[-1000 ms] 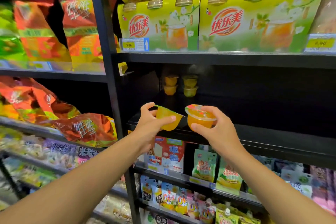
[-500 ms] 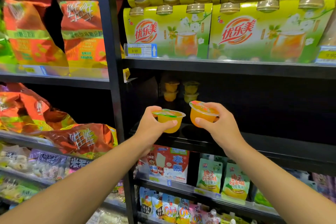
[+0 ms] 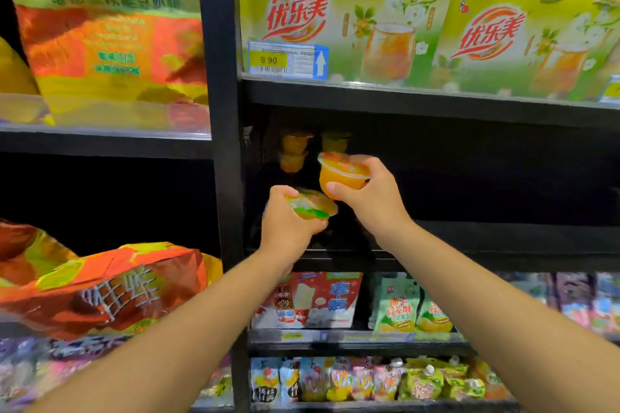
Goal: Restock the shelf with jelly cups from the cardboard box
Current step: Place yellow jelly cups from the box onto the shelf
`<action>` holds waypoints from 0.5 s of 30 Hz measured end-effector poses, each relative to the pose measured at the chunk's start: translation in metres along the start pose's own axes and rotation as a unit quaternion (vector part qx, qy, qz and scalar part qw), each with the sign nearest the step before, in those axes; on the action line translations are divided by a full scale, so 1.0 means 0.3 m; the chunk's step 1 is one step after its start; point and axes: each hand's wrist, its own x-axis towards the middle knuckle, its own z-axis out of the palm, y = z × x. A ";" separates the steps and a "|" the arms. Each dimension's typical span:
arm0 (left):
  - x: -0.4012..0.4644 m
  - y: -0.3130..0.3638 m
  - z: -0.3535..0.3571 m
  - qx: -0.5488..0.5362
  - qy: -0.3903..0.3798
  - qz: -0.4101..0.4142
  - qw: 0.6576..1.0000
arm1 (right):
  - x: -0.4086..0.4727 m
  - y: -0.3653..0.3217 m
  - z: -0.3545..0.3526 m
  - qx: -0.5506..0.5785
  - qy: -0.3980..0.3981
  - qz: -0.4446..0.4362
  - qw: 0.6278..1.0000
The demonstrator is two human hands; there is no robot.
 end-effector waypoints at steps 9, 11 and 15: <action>0.035 -0.004 -0.013 -0.027 -0.070 -0.024 0.997 | 0.001 -0.012 0.065 0.006 -0.036 0.026 0.999; 0.041 -0.006 -0.022 -0.024 -0.081 -0.023 0.996 | 0.009 -0.012 0.067 0.004 -0.046 0.022 0.999; 0.058 -0.007 -0.034 -0.016 -0.087 -0.023 0.996 | 0.015 0.005 0.081 0.000 -0.075 0.011 0.997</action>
